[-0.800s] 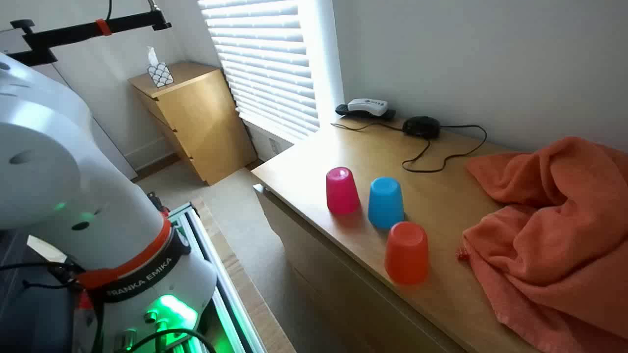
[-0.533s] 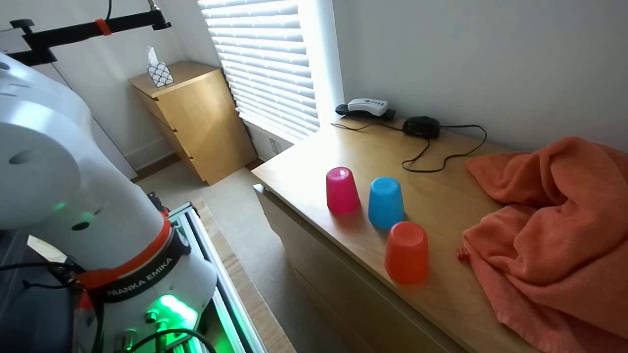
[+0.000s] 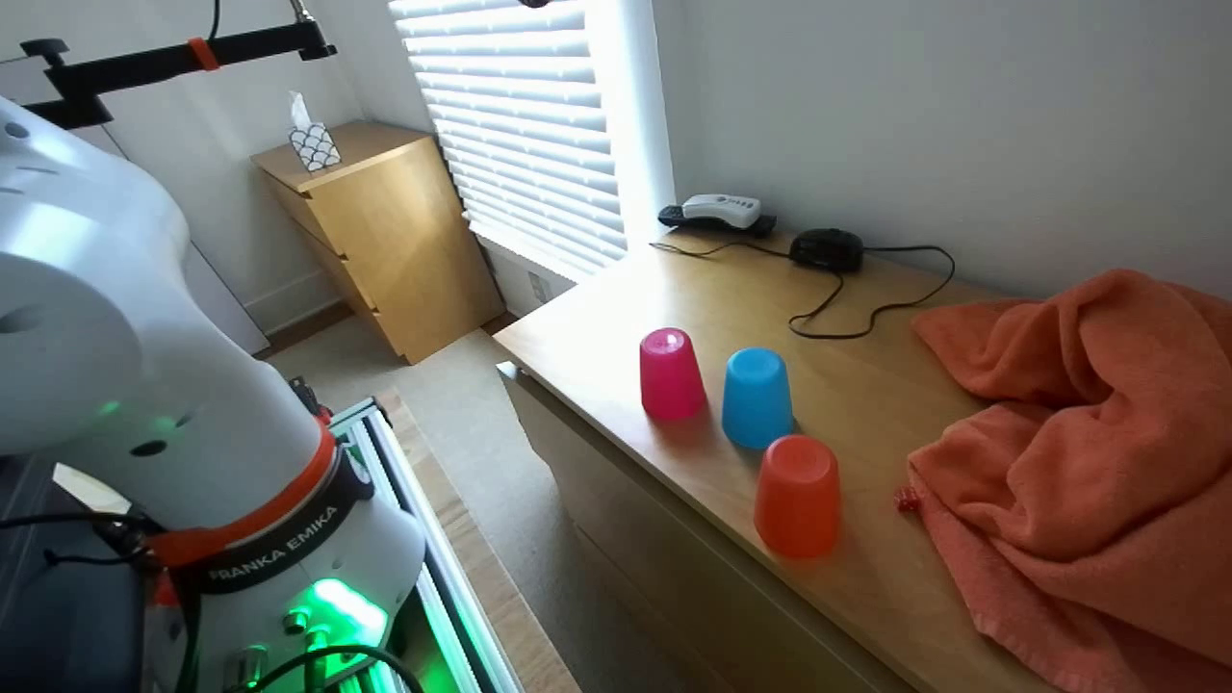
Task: Stack the cups into each other starting with the orange cup into blue cup and finally the stacked cups onto the pink cup
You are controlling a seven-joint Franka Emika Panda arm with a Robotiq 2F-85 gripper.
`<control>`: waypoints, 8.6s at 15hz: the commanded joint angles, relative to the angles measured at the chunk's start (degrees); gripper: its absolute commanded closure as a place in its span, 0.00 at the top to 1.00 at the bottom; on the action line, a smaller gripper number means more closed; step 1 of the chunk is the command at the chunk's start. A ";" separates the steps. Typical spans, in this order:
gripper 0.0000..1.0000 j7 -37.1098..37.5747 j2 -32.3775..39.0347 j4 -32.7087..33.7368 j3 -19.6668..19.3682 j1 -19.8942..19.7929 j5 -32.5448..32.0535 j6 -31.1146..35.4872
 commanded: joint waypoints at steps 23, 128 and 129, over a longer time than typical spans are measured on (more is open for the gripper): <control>1.00 5.68 10.90 -11.30 -11.81 -14.57 -1.83 -9.05; 0.39 -6.91 27.38 3.44 -8.20 -8.51 2.03 -16.04; 0.39 -7.61 26.38 3.26 -7.93 -8.28 3.01 -17.17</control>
